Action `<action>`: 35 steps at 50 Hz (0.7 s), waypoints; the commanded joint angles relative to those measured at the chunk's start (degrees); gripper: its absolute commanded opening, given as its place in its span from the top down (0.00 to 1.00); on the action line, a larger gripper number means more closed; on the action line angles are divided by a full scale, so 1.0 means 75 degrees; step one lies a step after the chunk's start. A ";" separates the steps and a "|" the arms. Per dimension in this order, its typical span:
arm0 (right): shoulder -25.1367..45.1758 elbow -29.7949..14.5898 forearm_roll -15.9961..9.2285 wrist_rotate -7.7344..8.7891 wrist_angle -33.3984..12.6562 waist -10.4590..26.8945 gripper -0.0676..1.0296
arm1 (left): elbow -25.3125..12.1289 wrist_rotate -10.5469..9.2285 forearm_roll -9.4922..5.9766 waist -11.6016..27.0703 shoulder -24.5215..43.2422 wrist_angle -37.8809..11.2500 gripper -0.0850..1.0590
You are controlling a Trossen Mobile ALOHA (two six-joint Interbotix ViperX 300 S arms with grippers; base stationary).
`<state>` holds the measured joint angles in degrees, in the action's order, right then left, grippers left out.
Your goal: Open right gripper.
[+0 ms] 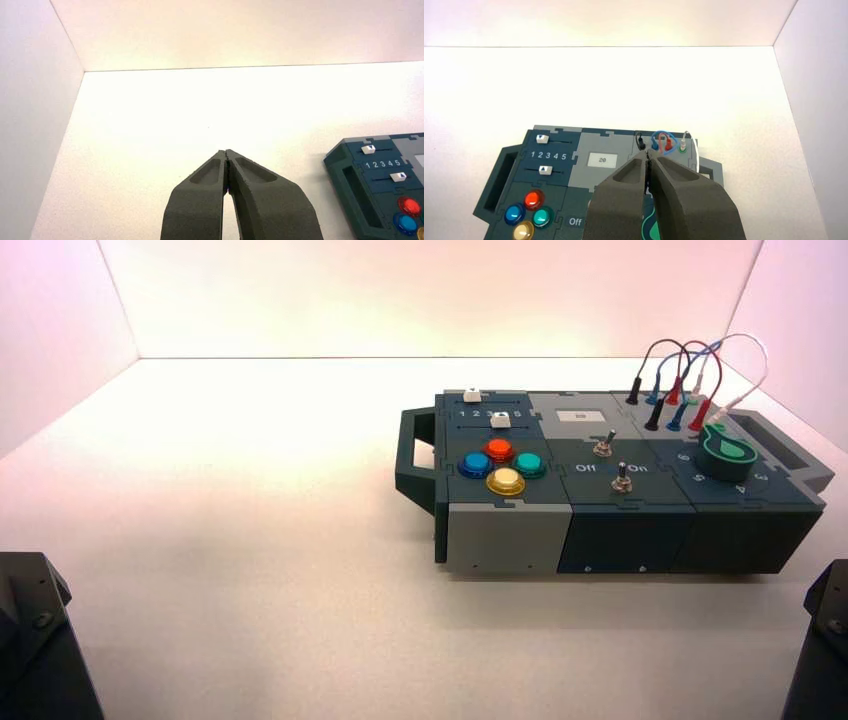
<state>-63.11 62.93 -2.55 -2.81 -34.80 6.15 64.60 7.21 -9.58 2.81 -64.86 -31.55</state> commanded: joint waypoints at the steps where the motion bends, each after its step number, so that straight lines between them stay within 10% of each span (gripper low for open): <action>1: 0.0047 -0.0234 -0.0035 0.0012 0.0105 0.0023 0.88 | -0.0094 0.0012 -0.0023 0.0023 0.0059 0.0035 0.95; 17: 0.0281 -0.0305 -0.0105 -0.0023 0.0117 0.0023 0.02 | -0.0094 0.0000 -0.0023 0.0023 0.0094 0.0035 0.95; 35: 0.0434 -0.0328 -0.0141 -0.0023 0.0117 0.0340 0.04 | -0.0094 0.0000 -0.0012 0.0012 0.0105 0.0035 0.95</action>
<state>-60.64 62.58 -3.34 -2.90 -34.63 8.53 64.60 7.29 -9.67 2.81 -64.86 -31.55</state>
